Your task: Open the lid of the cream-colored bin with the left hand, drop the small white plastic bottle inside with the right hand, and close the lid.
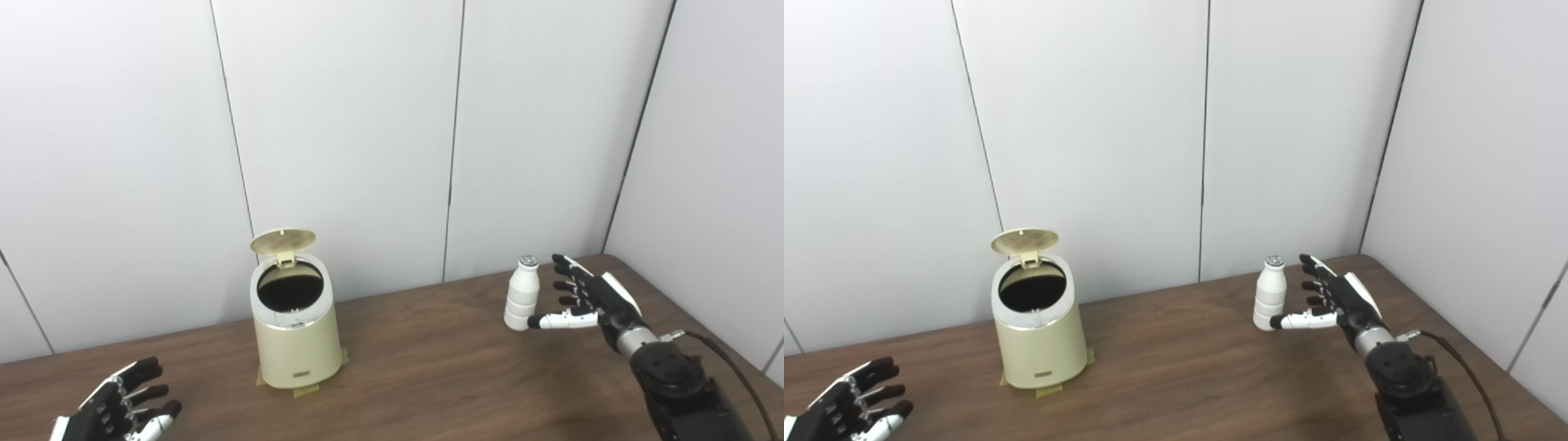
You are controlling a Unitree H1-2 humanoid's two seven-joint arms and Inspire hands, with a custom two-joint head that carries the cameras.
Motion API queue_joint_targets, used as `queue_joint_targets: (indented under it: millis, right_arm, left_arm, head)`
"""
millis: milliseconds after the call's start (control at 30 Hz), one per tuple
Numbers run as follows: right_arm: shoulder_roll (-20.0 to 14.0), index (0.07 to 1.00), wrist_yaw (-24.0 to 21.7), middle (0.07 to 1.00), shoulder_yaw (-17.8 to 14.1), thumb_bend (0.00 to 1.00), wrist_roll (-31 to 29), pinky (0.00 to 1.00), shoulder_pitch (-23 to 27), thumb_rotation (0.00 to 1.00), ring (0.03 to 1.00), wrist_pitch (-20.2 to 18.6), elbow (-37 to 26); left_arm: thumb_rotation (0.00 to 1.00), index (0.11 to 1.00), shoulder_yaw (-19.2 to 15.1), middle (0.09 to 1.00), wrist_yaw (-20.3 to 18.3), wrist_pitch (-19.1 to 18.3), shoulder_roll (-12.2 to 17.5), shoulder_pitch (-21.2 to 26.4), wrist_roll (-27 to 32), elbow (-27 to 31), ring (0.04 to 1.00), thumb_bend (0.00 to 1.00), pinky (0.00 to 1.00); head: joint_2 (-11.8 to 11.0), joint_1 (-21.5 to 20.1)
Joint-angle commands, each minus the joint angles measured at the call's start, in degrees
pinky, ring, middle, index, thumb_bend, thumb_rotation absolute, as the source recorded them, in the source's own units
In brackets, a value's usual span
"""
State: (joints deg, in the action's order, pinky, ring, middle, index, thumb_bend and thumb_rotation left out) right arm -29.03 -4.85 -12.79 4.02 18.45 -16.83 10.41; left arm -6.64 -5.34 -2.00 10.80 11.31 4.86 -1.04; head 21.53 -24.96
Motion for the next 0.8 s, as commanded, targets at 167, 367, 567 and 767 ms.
queue_joint_targets:
  millis: [167, 367, 567, 767]
  right_arm:
    - [-0.83, 0.911, 1.91, 0.89, -0.33, 0.79, -0.03, 0.8, 3.48, 0.12, 0.845, 4.71, 2.32]
    - [0.32, 0.892, 3.85, 0.877, -0.05, 0.79, 0.33, 0.75, 4.41, 0.08, 0.809, 6.14, 4.73]
    - [1.08, 0.882, 5.24, 0.861, 0.45, 0.78, 0.77, 0.64, 5.58, 0.06, 0.772, 7.33, 7.16]
    - [1.77, 0.869, 5.94, 0.843, 0.69, 0.77, 0.3, 0.68, 6.44, 0.04, 0.787, 7.07, 7.86]
  left_arm:
    - [0.0, 0.79, -0.06, 0.792, -0.39, 0.29, 1.26, 2.11, 0.23, 2.82, 0.713, 0.55, 0.58]
    - [0.0, 0.778, 0.22, 0.784, -0.01, -0.35, 1.33, 2.03, -0.69, 3.75, 0.706, 0.56, 0.57]
    - [0.0, 0.776, 0.32, 0.783, 0.32, -1.62, 1.21, 1.74, -1.02, 4.89, 0.706, 0.56, 0.57]
    - [0.0, 0.781, 0.28, 0.779, 0.3, -2.08, 1.11, 1.69, -0.84, 5.37, 0.697, 0.56, 0.56]
  head:
    - [0.27, 0.0]
    - [0.53, 0.17]
    - [0.69, 0.25]
    - [0.86, 0.35]
